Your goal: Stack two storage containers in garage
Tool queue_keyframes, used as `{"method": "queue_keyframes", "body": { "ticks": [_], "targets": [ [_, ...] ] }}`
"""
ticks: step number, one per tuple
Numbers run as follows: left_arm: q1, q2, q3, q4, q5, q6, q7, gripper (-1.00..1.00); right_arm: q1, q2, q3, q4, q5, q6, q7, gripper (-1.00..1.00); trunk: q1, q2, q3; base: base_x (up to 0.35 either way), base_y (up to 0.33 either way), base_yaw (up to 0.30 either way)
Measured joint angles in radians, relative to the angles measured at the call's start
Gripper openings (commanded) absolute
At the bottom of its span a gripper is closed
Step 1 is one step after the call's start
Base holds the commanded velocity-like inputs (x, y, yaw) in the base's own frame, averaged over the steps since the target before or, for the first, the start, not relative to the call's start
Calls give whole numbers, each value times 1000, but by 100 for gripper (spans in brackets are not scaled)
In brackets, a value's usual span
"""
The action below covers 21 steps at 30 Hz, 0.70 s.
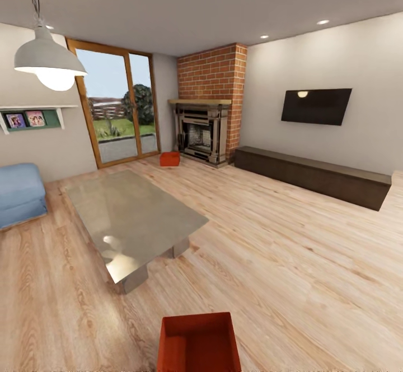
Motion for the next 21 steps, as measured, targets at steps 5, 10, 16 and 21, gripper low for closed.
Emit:
{"method": "queue_keyframes", "body": {
  "ticks": [5,10,16,21],
  "targets": [
    [0,28,0,0,-4,0,0,100,0,0,0,0,1,0,2,100,0,0,-8,0,0,0],
    [0,25,-2,1,-2,0,0,100,0,0,1,0,1,1,3,100,0,0,-16,0,0,0],
    [0,29,-2,1,-3,0,0,100,0,0,2,1,1,3,7,100,0,0,-26,0,0,0],
    [0,26,-2,1,-3,0,0,100,0,-1,1,1,1,3,11,100,0,0,-34,0,0,0]
  ]
}}
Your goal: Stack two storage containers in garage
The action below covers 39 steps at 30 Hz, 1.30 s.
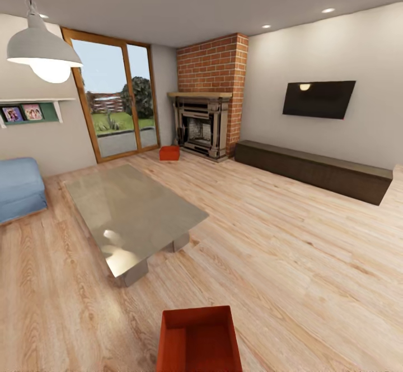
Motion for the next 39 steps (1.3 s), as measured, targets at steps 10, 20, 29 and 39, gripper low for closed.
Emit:
{"method": "queue_keyframes", "body": {
  "ticks": [10,20,29,39],
  "targets": [
    [0,2,0,0,0,0,0,100,0,-9,3,0,28,5,-7,100,0,0,-16,0,0,0],
    [0,1,0,0,-1,0,0,100,5,-9,1,0,32,-2,-9,100,0,0,-33,0,0,0],
    [0,1,0,0,0,0,0,100,5,-11,1,0,32,-3,-9,100,0,0,-47,0,0,0],
    [0,1,0,0,-1,0,0,100,5,-11,1,0,32,-6,-9,100,0,0,-64,0,0,0]
  ]
}}
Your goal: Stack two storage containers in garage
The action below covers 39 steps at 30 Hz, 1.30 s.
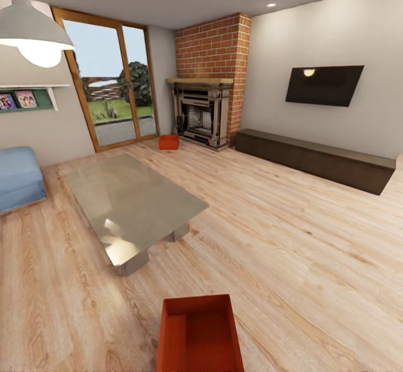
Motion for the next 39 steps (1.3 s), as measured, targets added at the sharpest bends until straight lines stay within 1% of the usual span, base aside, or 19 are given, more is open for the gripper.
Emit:
{"method": "queue_keyframes", "body": {
  "ticks": [39],
  "targets": [
    [0,-1,0,0,0,0,0,100,0,0,0,0,0,-2,0,100,0,0,-64,0,0,0]
  ]
}}
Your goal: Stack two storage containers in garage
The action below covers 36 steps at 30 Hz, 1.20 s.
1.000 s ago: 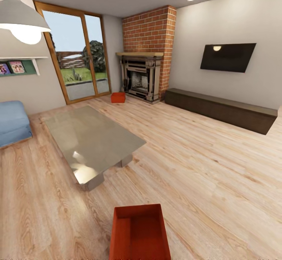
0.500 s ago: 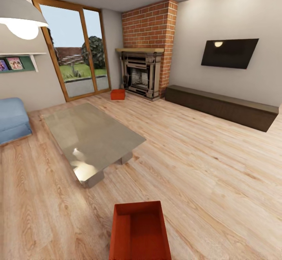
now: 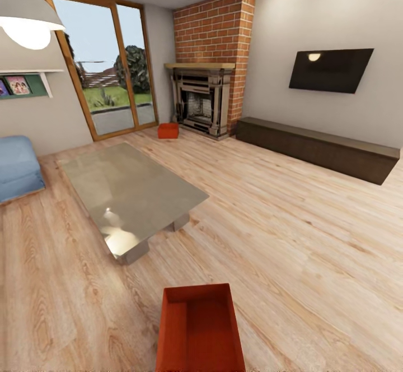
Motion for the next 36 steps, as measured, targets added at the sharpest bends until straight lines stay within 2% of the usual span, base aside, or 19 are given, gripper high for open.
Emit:
{"method": "queue_keyframes", "body": {
  "ticks": [36],
  "targets": [
    [0,1,0,0,0,0,0,100,0,0,0,0,0,0,0,100,0,0,-59,0,0,0]
  ]
}}
